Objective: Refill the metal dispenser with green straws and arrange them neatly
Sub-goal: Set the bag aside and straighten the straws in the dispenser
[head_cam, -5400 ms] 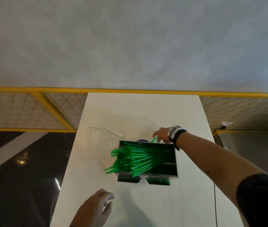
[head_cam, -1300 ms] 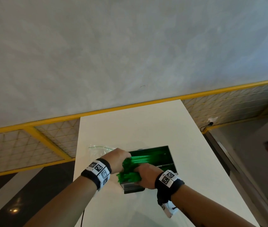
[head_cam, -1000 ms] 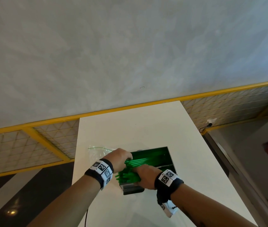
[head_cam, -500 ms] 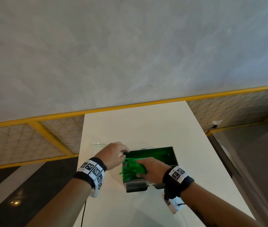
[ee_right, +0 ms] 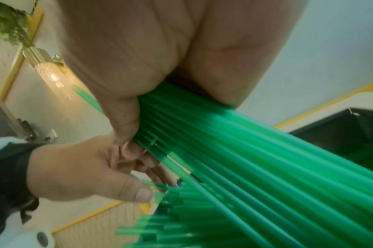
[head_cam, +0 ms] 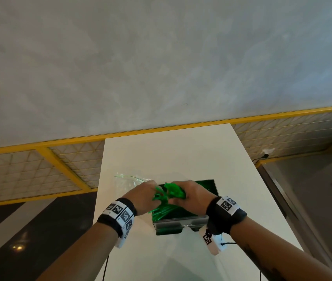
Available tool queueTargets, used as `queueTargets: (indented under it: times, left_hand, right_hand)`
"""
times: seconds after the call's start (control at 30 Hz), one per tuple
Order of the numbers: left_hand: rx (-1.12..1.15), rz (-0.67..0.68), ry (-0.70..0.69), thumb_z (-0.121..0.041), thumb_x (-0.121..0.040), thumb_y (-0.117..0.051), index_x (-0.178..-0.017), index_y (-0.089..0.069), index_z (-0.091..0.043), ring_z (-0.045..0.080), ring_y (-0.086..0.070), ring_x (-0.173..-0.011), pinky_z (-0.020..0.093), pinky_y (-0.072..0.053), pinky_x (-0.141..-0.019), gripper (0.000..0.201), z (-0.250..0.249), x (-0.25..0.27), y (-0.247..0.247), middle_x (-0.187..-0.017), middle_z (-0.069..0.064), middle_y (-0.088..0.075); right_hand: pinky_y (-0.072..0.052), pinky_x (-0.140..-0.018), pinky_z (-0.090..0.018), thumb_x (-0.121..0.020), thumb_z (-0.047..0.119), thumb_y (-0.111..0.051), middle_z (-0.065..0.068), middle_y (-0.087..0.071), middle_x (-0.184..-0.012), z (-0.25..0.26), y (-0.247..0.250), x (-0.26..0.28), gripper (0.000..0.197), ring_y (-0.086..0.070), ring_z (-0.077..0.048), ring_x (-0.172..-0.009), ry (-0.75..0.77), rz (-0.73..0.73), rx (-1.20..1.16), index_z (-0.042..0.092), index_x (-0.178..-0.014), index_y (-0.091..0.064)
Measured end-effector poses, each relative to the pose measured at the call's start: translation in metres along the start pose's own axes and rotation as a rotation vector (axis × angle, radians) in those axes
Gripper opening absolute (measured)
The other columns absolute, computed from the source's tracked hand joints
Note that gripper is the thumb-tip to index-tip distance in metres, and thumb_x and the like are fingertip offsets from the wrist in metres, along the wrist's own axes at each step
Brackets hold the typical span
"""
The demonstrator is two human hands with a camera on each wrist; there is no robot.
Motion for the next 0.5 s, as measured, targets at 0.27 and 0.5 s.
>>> queueTargets:
  times: [0.27, 0.5]
  left_hand:
    - [-0.258, 0.061, 0.028, -0.053, -0.081, -0.072, -0.122, -0.056, -0.026, 0.020, -0.053, -0.105, 0.042, -0.050, -0.090, 0.051, -0.010, -0.006, -0.026, -0.117, -0.002, -0.054]
    - [-0.531, 0.165, 0.068, -0.027, -0.095, -0.061, -0.117, -0.055, -0.016, 0.029, -0.059, -0.103, 0.051, -0.042, -0.101, 0.025, -0.020, -0.016, -0.040, -0.106, 0.003, -0.059]
  right_hand:
    - [-0.047, -0.067, -0.015, -0.096, 0.032, -0.066, 0.005, -0.067, -0.091, 0.017, 0.033, 0.005, 0.015, -0.062, -0.007, -0.079, 0.015, -0.011, 0.182, 0.027, -0.109, -0.060]
    - [-0.052, -0.077, -0.030, -0.095, 0.033, -0.065, 0.001, -0.068, -0.101, 0.024, 0.024, 0.002, 0.020, -0.062, -0.017, -0.089, 0.071, 0.059, 0.401, 0.025, -0.112, -0.058]
Point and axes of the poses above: each hand's wrist, its own x-axis away from the middle knuckle, its own y-axis out of the back of the hand, z = x × y, the point moved 5 cm from there along -x, towards the middle knuckle
